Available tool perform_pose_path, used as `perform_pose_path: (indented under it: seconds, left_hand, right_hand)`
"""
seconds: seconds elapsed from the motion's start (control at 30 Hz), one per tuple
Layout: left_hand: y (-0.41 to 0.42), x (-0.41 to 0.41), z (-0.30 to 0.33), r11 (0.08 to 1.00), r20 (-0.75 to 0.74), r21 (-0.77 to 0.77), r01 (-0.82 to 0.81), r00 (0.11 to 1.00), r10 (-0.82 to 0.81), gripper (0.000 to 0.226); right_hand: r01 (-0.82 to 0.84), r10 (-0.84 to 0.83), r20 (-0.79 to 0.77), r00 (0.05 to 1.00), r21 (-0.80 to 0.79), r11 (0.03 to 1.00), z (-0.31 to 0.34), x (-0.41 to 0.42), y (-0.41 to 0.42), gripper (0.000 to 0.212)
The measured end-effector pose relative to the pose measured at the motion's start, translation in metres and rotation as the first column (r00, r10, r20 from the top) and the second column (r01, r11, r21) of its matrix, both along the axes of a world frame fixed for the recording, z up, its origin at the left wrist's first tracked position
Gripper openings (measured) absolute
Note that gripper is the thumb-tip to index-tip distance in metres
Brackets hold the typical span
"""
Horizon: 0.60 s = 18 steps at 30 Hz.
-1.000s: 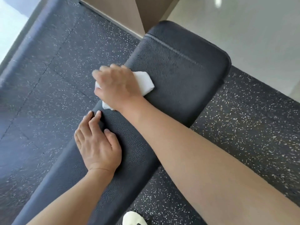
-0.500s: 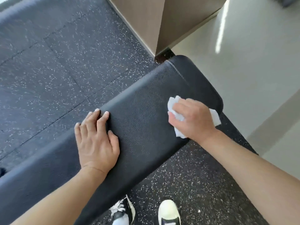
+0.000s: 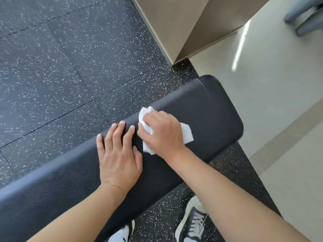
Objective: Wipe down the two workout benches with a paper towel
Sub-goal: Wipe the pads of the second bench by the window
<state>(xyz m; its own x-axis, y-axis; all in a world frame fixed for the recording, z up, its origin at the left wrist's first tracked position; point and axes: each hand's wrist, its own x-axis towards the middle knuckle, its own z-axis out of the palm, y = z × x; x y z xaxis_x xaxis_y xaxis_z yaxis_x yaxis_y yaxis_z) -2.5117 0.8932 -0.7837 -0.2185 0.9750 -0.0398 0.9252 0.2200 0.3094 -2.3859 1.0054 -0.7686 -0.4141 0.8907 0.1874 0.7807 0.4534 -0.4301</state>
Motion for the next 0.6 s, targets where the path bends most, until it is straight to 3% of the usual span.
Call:
perform_pose_path:
  seconds: [0.07, 0.13, 0.23, 0.3, 0.37, 0.5, 0.6]
  left_hand:
    - [0.0, 0.0, -0.001, 1.0, 0.001, 0.017, -0.002, 1.0, 0.002, 0.057]
    - [0.0, 0.001, -0.003, 0.999, -0.005, 0.041, -0.005, 1.0, 0.005, 0.056]
    - [0.001, 0.001, -0.005, 0.998, -0.009, 0.055, -0.011, 1.0, 0.012, 0.056]
    - [0.0, 0.001, -0.005, 0.999, -0.014, 0.037, -0.014, 1.0, 0.015, 0.056]
    - [0.0, 0.003, -0.002, 1.0, -0.013, 0.022, -0.019, 1.0, 0.02, 0.056]
    - [0.002, 0.003, 0.002, 1.0, -0.018, 0.006, -0.025, 1.0, 0.025, 0.056]
    - [0.003, 0.004, 0.008, 1.0, -0.01, -0.004, -0.023, 1.0, 0.023, 0.055]
  right_hand:
    - [-0.135, 0.13, 0.071, 0.989, 0.071, 0.988, -0.003, 0.046, -0.02, 0.026]
    - [-0.166, 0.146, 0.151, 0.978, 0.127, 0.978, -0.002, 0.102, -0.011, 0.027]
    - [0.068, -0.09, 0.167, 0.982, 0.131, 0.989, 0.001, 0.139, 0.037, 0.027]
    - [0.236, -0.244, 0.155, 0.957, 0.067, 0.969, 0.003, 0.119, 0.068, 0.028]
    - [0.27, -0.271, 0.119, 0.955, 0.031, 0.962, 0.001, 0.078, 0.089, 0.027]
    - [0.06, -0.057, 0.129, 0.99, -0.021, 0.998, 0.002, -0.006, 0.076, 0.028]
    - [-0.156, 0.156, 0.039, 0.987, 0.014, 0.988, 0.005, -0.005, 0.028, 0.019]
